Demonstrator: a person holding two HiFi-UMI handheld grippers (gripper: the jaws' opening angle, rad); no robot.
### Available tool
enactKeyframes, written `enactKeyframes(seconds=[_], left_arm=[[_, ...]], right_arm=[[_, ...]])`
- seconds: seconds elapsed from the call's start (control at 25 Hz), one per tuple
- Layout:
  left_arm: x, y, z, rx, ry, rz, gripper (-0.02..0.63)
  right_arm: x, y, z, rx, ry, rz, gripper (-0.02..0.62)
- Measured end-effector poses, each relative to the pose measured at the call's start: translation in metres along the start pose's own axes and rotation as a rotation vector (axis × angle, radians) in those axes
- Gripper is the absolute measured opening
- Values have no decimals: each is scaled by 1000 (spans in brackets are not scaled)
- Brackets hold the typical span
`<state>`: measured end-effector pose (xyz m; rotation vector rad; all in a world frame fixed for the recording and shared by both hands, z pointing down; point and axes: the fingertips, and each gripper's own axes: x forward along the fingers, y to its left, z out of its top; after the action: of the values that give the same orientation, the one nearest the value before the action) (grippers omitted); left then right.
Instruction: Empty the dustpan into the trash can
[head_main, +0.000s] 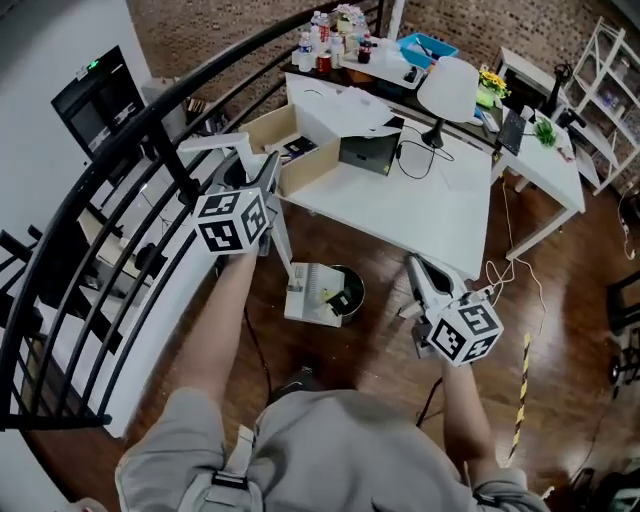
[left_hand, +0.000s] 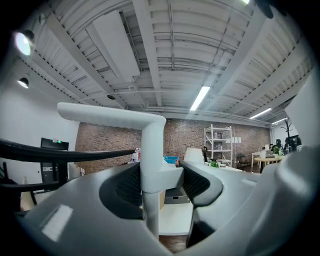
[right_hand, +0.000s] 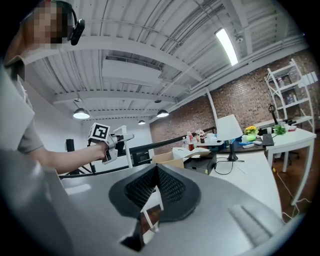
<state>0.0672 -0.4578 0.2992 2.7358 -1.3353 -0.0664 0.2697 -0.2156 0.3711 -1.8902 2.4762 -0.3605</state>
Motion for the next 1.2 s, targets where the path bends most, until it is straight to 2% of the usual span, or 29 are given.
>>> enactKeyframes(seconds=[0.2,0.44,0.72,0.88,1.2], left_arm=[[47,0,-9,29,33,-89,219],[80,-9,-25,89,68,-204,220],[92,-30,-23,140,47,-322,221],[89,-56,-25,178,43,-394,221],[65,-139,-36,281,16,-519,221]], right_arm=[[12,-20,6,20,-7,-120,-2],[34,-19,6,32,-4,-174,-2],[36,-20,3,42,-4,-235,-2],[33,-18,-1,48,-3,-261,-2],[-2,-27,-10,70,-20,-344,-2]])
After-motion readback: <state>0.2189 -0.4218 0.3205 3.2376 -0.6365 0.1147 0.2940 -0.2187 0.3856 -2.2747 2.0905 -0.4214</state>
